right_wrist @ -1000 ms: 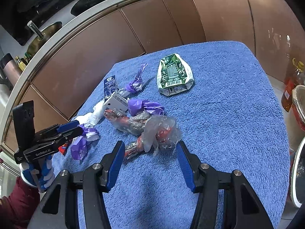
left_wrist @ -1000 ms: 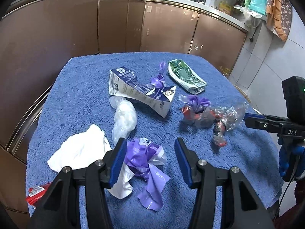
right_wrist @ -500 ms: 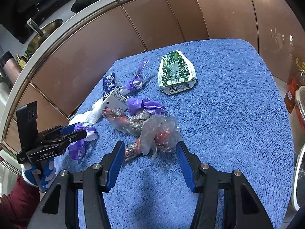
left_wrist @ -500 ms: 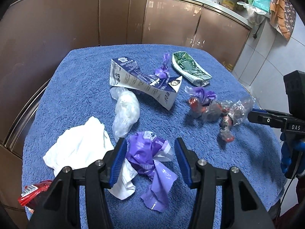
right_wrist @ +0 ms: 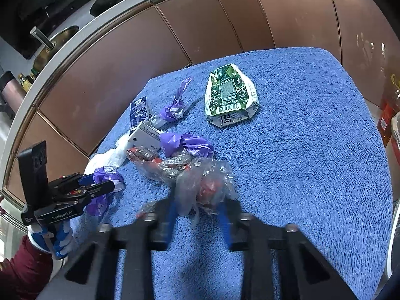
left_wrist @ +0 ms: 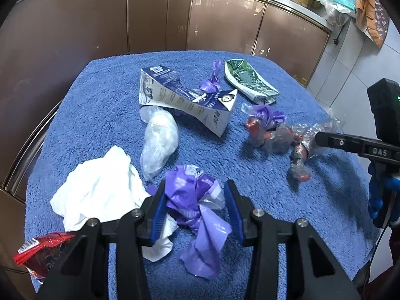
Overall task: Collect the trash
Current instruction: 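Grasp the purple wrapper with the left tool while the right tool grasps a plastic wrapper, then carry both wrappers to the white bin and open both tools over it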
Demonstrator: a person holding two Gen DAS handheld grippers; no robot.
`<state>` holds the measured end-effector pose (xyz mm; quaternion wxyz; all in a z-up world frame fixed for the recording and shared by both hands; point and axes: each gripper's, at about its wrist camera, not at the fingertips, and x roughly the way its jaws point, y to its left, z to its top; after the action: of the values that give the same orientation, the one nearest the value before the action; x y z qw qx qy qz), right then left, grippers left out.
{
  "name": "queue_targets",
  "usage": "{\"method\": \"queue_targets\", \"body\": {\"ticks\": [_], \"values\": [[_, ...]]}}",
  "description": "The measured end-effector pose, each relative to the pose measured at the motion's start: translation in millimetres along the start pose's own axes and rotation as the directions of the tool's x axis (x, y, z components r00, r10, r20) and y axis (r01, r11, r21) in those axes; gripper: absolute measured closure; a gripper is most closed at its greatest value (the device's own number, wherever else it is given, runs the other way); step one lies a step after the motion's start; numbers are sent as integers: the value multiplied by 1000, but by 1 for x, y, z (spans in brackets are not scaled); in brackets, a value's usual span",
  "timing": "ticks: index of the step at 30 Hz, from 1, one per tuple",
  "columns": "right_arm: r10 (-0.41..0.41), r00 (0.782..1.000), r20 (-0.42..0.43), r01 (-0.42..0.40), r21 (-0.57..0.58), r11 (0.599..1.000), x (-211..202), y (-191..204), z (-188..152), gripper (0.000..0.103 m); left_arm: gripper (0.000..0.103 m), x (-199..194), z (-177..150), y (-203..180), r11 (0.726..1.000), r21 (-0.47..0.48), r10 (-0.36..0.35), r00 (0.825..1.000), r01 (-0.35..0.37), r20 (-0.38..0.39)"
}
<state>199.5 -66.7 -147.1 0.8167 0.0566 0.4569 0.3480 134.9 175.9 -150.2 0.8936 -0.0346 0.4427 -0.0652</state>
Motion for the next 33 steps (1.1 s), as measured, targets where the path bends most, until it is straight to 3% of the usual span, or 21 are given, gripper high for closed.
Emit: {"method": "queue_targets", "body": {"ticks": [1,4,14,19,22,26,29,33], "values": [[0,1000,4,0,-4,1000,-1,1,0,92,68,-1,0,-1,1000,1,-1,1000,1,2],[9,999,33,-9,-4,1000,-9,1,-2,94,74,-7,0,-5,1000,2,-3,1000,3,14],[27,987,158,-25,-13,1000,-72,7,-10,95,76,-47,7,-24,1000,-10,-18,996,19,93],[-14,971,238,12,12,1000,-113,2,-21,95,76,-68,18,-52,998,27,-61,990,58,124],[-84,953,290,73,51,996,-143,-14,-32,95,76,-71,31,-81,993,74,-101,987,92,128],[-246,909,336,211,138,968,-184,-49,-50,95,76,-61,58,-141,973,159,-184,976,165,113],[-410,845,343,346,235,908,-215,-88,-68,95,76,-40,83,-201,945,228,-256,964,233,76],[-567,762,313,463,349,815,-241,-134,-87,95,76,3,114,-294,894,304,-343,939,330,-11]]}}
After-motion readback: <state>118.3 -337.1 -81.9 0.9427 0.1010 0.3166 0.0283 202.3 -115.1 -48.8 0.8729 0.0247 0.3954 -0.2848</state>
